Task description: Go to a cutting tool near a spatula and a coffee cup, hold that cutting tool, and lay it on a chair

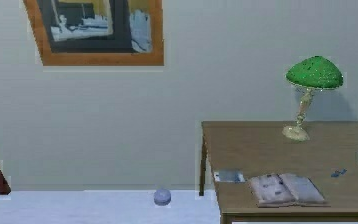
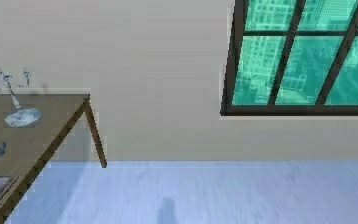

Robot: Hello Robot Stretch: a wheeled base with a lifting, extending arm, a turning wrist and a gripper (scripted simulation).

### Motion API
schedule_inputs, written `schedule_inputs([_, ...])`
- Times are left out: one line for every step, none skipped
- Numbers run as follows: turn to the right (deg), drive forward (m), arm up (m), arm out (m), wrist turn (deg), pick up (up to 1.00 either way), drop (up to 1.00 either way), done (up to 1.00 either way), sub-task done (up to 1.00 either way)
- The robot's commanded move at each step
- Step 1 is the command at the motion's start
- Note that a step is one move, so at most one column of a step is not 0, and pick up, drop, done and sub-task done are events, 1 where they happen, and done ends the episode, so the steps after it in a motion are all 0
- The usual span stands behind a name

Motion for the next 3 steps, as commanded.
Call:
schedule_inputs([-45.0, 0.00, 0.00, 0.00, 0.0, 0.00, 0.00, 0.00, 0.00])
schedule_inputs([-21.0, 0.00, 0.00, 0.00, 0.0, 0.00, 0.00, 0.00, 0.00])
schedule_inputs([0.0, 1.00, 0.00, 0.00, 0.0, 0.00, 0.00, 0.00, 0.00])
